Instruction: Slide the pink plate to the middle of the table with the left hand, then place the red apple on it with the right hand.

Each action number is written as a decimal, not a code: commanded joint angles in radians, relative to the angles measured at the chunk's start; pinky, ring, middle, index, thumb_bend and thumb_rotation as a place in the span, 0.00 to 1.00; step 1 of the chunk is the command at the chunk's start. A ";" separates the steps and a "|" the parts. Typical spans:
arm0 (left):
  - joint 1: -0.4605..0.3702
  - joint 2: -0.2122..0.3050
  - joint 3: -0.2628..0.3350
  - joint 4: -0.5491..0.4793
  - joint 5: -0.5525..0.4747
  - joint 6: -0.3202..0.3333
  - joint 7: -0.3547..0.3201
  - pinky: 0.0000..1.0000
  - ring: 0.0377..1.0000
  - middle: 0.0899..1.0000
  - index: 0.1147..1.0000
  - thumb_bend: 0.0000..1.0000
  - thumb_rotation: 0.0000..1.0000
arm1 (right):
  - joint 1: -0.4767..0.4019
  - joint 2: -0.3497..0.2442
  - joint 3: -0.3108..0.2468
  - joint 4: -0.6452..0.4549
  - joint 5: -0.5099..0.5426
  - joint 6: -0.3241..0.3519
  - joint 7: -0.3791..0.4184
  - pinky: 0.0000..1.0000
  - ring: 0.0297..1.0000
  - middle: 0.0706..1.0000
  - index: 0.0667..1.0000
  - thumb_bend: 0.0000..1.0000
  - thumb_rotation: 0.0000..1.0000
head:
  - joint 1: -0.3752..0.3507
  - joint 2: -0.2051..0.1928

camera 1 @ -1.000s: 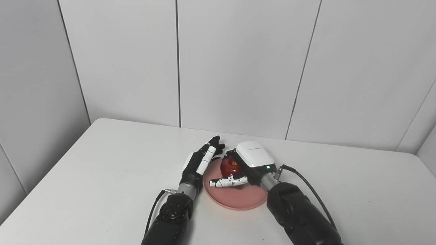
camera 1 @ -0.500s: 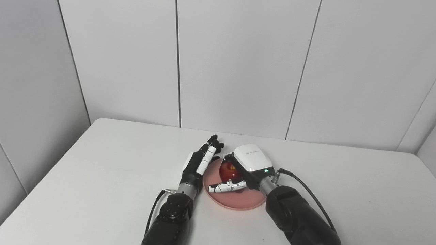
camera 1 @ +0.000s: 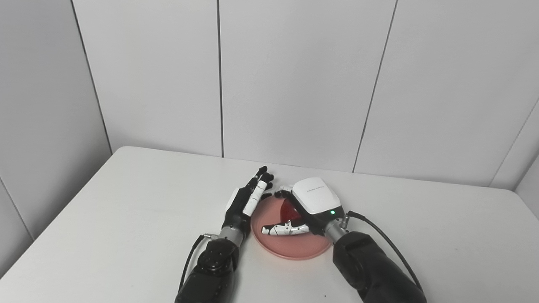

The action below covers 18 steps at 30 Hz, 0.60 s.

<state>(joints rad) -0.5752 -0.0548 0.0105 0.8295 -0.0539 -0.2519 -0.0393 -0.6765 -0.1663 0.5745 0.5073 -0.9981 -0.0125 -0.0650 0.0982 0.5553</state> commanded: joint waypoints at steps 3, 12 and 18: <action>0.064 -0.005 -0.005 0.054 0.007 -0.002 0.001 0.86 0.90 0.89 0.93 0.97 0.89 | -0.042 -0.013 -0.010 -0.022 -0.002 -0.015 -0.047 0.89 0.82 0.80 0.75 0.82 1.00 | 0.000 0.001; 0.067 0.000 -0.008 0.042 0.009 -0.002 -0.003 0.83 0.87 0.83 0.85 0.97 0.89 | -0.043 -0.029 -0.031 -0.037 0.029 -0.031 -0.069 0.87 0.85 0.84 0.77 0.84 1.00 | -0.002 -0.001; 0.065 0.000 -0.003 0.041 0.003 -0.005 -0.001 0.87 0.88 0.82 0.84 0.98 0.89 | -0.038 -0.031 -0.071 -0.052 0.080 -0.054 -0.105 0.85 0.84 0.83 0.76 0.84 1.00 | -0.003 -0.002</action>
<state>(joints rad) -0.5737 -0.0531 0.0094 0.8264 -0.0539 -0.2520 -0.0398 -0.6764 -0.1905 0.5239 0.4921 -0.9340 -0.0228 -0.1286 0.0951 0.5522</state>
